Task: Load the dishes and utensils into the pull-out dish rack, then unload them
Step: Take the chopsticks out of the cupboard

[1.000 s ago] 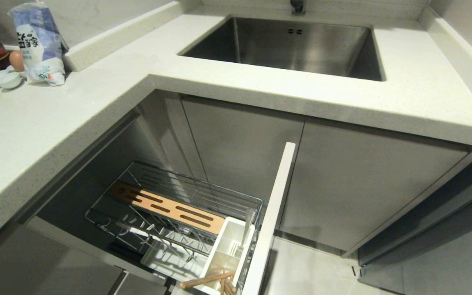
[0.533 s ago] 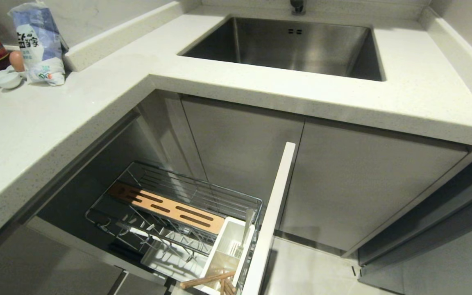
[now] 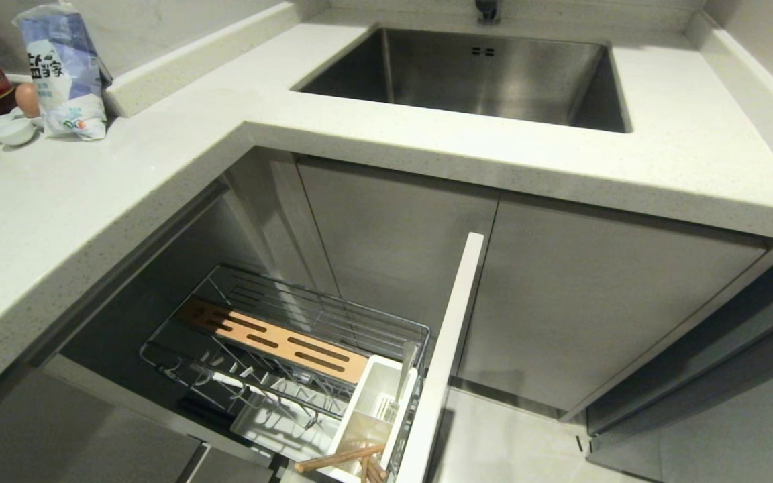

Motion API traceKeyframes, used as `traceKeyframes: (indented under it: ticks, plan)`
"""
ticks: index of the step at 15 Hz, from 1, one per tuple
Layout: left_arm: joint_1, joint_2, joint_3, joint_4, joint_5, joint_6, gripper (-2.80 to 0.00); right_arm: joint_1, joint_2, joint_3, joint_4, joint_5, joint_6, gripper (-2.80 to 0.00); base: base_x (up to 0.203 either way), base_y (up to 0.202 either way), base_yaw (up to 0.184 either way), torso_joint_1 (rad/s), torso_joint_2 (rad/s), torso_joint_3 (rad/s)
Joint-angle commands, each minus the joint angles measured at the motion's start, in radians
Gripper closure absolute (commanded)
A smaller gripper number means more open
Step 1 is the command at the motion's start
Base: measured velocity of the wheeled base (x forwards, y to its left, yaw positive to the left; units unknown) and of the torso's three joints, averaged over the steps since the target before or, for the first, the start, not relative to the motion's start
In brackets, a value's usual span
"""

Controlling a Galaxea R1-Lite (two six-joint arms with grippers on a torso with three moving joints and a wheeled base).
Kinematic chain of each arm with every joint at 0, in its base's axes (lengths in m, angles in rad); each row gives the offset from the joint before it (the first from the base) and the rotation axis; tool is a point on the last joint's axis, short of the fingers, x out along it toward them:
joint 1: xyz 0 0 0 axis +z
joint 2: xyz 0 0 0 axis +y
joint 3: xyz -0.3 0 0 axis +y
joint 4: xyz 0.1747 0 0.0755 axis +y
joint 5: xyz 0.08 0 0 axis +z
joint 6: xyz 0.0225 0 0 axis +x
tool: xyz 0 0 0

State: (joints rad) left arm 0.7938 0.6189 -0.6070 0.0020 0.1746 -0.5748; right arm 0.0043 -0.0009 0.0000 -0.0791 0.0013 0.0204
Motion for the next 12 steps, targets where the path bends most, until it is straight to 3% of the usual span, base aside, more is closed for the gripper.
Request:
traceKeyframes:
  ticks: [1, 12]
  plan:
    - [0.002, 0.008, 0.001, -0.025, -0.013, -0.018, 0.00, 0.000, -0.001, 0.026, -0.001, 0.000, 0.000, 0.00, 0.000, 0.000, 0.000, 0.000, 0.00, 0.000]
    - [0.009, 0.064, 0.045, -0.087, -0.053, -0.042, 0.00, 0.002, -0.001, 0.026, -0.001, 0.000, 0.000, 0.00, 0.000, 0.000, 0.000, 0.000, 0.00, 0.000]
